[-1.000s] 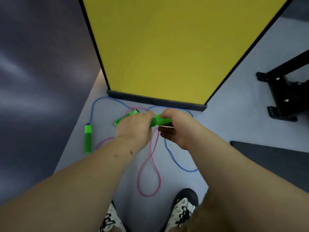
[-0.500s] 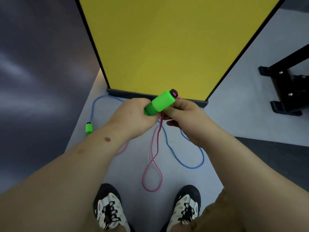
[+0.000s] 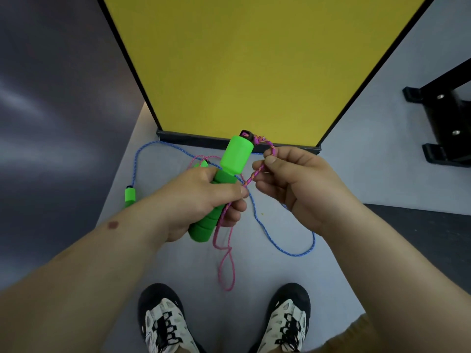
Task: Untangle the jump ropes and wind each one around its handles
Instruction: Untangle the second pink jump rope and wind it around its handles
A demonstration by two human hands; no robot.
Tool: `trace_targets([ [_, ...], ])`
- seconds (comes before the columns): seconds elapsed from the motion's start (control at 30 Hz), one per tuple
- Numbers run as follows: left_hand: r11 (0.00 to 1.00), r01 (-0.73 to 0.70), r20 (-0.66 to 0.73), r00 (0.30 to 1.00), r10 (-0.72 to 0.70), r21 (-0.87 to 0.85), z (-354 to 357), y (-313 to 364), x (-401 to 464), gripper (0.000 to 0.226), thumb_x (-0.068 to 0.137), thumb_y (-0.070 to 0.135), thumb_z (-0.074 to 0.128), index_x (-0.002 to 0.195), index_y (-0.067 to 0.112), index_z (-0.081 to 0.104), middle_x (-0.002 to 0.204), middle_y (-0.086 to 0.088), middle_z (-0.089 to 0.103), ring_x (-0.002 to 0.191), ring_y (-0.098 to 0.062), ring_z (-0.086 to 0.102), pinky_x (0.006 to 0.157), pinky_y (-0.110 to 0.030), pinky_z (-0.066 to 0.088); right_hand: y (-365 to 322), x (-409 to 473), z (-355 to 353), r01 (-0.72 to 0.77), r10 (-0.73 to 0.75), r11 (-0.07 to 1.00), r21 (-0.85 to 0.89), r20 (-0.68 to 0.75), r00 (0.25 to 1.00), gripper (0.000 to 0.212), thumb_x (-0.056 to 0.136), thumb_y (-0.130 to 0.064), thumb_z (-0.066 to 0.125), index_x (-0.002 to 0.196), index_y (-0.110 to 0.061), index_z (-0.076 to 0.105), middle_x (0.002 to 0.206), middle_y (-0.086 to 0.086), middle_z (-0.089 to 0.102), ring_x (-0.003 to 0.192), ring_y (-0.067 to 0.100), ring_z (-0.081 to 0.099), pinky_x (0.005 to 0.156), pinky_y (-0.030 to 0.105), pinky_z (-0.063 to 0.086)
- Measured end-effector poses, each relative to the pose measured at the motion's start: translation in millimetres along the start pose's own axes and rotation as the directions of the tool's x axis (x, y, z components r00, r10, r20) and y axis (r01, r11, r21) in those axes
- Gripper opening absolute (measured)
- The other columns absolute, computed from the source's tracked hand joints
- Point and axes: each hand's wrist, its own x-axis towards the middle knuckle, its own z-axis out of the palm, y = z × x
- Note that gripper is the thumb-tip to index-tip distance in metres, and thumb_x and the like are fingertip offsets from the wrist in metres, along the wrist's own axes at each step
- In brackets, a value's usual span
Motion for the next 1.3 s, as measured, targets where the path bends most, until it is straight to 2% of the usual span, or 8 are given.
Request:
trace_targets([
  [0.13,1.000,0.009,0.056,0.998,-0.011,0.026,1.8,4.1,-4.4,0.011,0.093,0.013,0.068,0.095,0.003,0.067,0.075,-0.010,0.072,0.065,-0.019,0.067,0.070,-0.037,0.059,-11.1,2.5,-8.1,0.070,-0.062,0.995,0.072,-0.106,0.992,0.012,0.099,-0.004,0.056,0.106,-0.002,0.066,0.086,0.011,0.072,0.065,0.015,0.064,0.070,0.026,0.060],
  [0.27,1.000,0.019,0.072,0.997,-0.020,0.018,8.4,6.4,-5.0,0.010,0.093,0.013,0.068,0.091,0.004,0.068,0.074,-0.009,0.072,0.065,-0.021,0.068,0.073,-0.038,0.060,-14.5,3.6,-15.3,0.118,-0.087,0.981,0.156,-0.196,0.977,0.010,0.097,-0.004,0.059,0.101,-0.005,0.068,0.083,0.010,0.071,0.073,0.018,0.066,0.072,0.026,0.059],
  [0.4,0.999,0.013,0.023,1.000,-0.013,-0.034,9.0,10.6,-1.9,0.013,0.094,0.014,0.067,0.097,0.001,0.068,0.076,-0.010,0.073,0.065,-0.020,0.069,0.068,-0.034,0.061,-4.8,0.5,-7.2,-0.002,0.021,0.972,0.235,-0.081,0.997,0.015,0.096,-0.007,0.061,0.109,-0.005,0.067,0.089,0.009,0.072,0.074,0.016,0.067,0.073,0.027,0.060],
  [0.57,0.997,0.016,0.004,1.000,-0.016,-0.073,7.7,14.0,-1.0,0.011,0.095,0.014,0.066,0.093,0.004,0.069,0.077,-0.012,0.072,0.066,-0.020,0.069,0.064,-0.033,0.060,8.6,-6.4,7.0,-0.061,0.055,0.985,0.164,0.040,0.998,0.020,0.094,-0.005,0.062,0.113,-0.006,0.069,0.092,0.008,0.074,0.077,0.016,0.069,0.075,0.024,0.059],
  [0.73,0.998,0.029,0.015,0.999,-0.028,-0.055,5.7,14.2,-2.9,0.013,0.095,0.015,0.066,0.095,0.003,0.070,0.079,-0.012,0.073,0.067,-0.021,0.070,0.065,-0.032,0.059,10.7,-8.1,9.9,-0.032,0.032,0.991,0.132,0.006,0.999,0.017,0.092,-0.002,0.063,0.108,-0.006,0.070,0.090,0.009,0.074,0.076,0.016,0.068,0.071,0.023,0.058],
  [0.83,0.999,0.039,0.024,0.999,-0.039,-0.036,4.1,14.5,-2.7,0.014,0.094,0.015,0.068,0.099,0.002,0.069,0.081,-0.012,0.074,0.069,-0.020,0.071,0.069,-0.034,0.062,5.6,-6.2,6.6,-0.009,0.020,0.985,0.174,-0.061,0.998,0.016,0.093,-0.001,0.063,0.106,-0.007,0.069,0.088,0.007,0.074,0.073,0.013,0.068,0.074,0.024,0.059],
  [1.1,0.999,0.042,0.056,0.998,-0.041,-0.005,3.7,14.8,-4.7,0.008,0.094,0.013,0.066,0.090,0.006,0.067,0.079,-0.009,0.073,0.070,-0.019,0.070,0.073,-0.037,0.061,-5.5,-0.7,-6.0,0.066,-0.003,0.967,0.247,-0.245,0.969,0.009,0.091,-0.002,0.067,0.098,-0.007,0.071,0.086,0.010,0.072,0.073,0.015,0.068,0.074,0.024,0.060],
  [1.3,0.999,0.033,0.036,0.999,-0.032,-0.032,5.8,16.2,-4.1,0.009,0.094,0.014,0.067,0.094,0.005,0.067,0.079,-0.009,0.074,0.069,-0.019,0.071,0.073,-0.036,0.062,0.0,-3.3,-1.3,-0.016,0.041,0.978,0.208,-0.119,0.992,0.013,0.093,-0.005,0.064,0.105,-0.007,0.070,0.089,0.009,0.072,0.072,0.013,0.068,0.072,0.025,0.059],
])
